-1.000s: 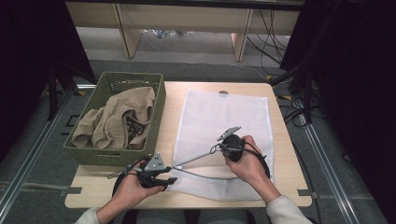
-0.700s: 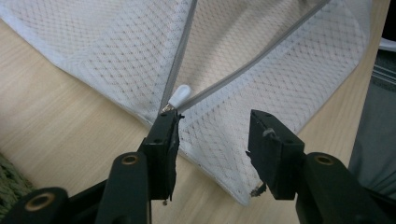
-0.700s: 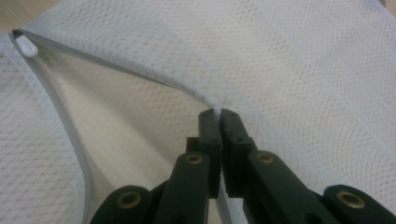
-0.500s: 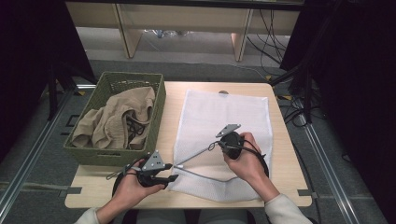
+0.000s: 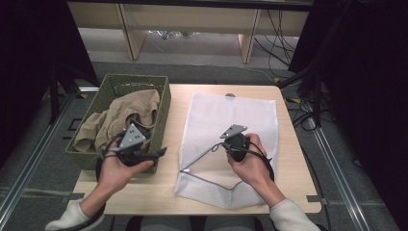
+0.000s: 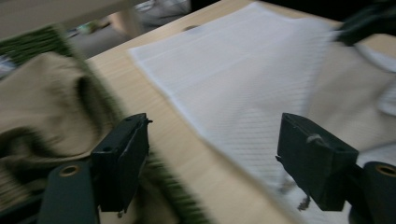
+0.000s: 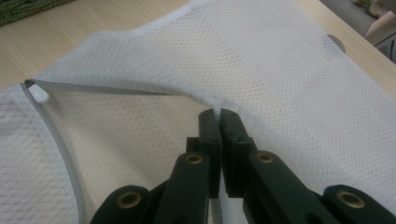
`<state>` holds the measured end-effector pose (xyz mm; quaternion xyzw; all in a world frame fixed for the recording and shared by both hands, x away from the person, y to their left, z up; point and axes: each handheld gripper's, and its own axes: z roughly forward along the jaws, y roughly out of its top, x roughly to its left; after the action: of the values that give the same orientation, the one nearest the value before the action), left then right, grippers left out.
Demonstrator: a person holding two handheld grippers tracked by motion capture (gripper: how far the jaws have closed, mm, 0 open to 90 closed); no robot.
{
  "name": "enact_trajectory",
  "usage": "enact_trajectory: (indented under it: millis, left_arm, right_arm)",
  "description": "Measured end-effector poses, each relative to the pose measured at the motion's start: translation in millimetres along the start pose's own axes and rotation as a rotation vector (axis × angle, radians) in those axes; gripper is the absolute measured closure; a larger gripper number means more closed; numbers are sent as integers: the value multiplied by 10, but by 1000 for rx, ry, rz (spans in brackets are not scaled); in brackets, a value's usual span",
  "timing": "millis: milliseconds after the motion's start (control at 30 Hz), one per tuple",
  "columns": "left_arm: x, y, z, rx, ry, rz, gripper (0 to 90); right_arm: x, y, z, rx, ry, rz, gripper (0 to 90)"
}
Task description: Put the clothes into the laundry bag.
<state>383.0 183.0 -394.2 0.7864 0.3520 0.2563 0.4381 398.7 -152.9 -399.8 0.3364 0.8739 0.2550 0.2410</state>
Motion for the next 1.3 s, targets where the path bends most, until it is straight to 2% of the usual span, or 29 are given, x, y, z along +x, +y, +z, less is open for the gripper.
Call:
enact_trajectory:
  millis: [33, 67, 100, 133, 167, 200, 400, 433, 533, 600, 700, 733, 767, 800, 833, 867, 900, 967, 1033, 1067, 1100, 1133, 1167, 1200, 1233, 1267, 1300]
  left_arm:
    - [95, 22, 17, 7, 22, -6, 235]
    - [173, 38, 20, 28, 39, 11, 231]
    - [276, 60, 50, 47, 59, 0, 231]
    - [351, 73, 60, 87, 82, -3, 231]
    - [433, 101, 72, 129, 98, 17, 231]
    - [507, 120, 96, 156, 104, 28, 231]
    - [795, 167, 284, 217, 181, -15, 235]
    - [842, 164, 323, 229, 204, -25, 238]
    - [943, 130, 422, 266, 226, -36, 240]
    - [990, 94, 491, 297, 251, -28, 240]
    - [1068, 37, 583, 349, 261, -6, 251]
    - [1087, 17, 615, 363, 258, -8, 265]
    - [1091, -4, 643, 384, 274, -33, 275]
    - [1108, -19, 671, 407, 278, -39, 287]
    - [1130, -31, 696, 426, 277, -34, 304]
    - [1145, -45, 725, 441, 282, -40, 314]
    - [1162, -59, 752, 468, 284, -27, 326]
    - [1179, -90, 800, 484, 290, -34, 359]
    - [1186, -123, 850, 479, 303, -54, 373]
    - [1192, -130, 864, 487, 299, -48, 394]
    - [1208, -122, 849, 515, 295, -31, 417]
    - [1192, -144, 886, 478, 314, -73, 431]
    - [1198, -143, 893, 491, 289, -62, 429]
    - [1184, -140, 898, 489, 283, -66, 420]
    - [1168, -119, 880, 508, 285, -56, 399]
    - [1146, -119, 894, 497, 290, -71, 370]
    - [1130, -114, 902, 508, 277, -66, 335]
  right_arm:
    - [-6, -3, -10, -5, -7, -1, 896]
    - [-11, -5, -15, -7, -4, 0, 896]
    - [-12, -6, -21, -5, -6, 3, 896]
    - [-3, -11, -18, 0, -12, 20, 896]
    - [-24, -10, -12, -9, -9, -11, 896]
    - [-24, -13, -13, -6, -10, -9, 896]
    - [5, -20, -12, 8, -15, 34, 896]
    - [-2, -21, -8, 4, -11, 26, 896]
    - [-10, -20, -15, 5, -13, 32, 896]
    - [-16, -23, -13, 4, -13, 33, 896]
    - [-16, -28, -9, 6, -14, 34, 896]
    - [-16, -29, -6, 6, -13, 33, 896]
    - [-16, -28, -6, 9, -10, 32, 896]
    - [-5, -28, -6, 13, -12, 43, 896]
    - [-20, -31, 3, 9, -12, 17, 896]
    - [-22, -31, 4, 8, -13, 11, 896]
    - [-19, -32, 5, 8, -12, 17, 896]
    - [-18, -33, 5, 9, -11, 32, 896]
    - [-14, -36, -1, 15, -7, 53, 896]
    - [-28, -36, 3, 10, -7, 36, 896]
    - [-29, -37, 4, 11, -7, 37, 896]
    - [-27, -38, 5, 13, -6, 41, 896]
    - [-26, -40, 7, 14, -4, 42, 896]
    - [-25, -42, 8, 13, -4, 42, 896]
    - [-25, -43, 9, 13, -4, 41, 896]
    - [-28, -43, 9, 12, -5, 41, 896]
    - [-31, -44, 10, 11, -6, 39, 896]
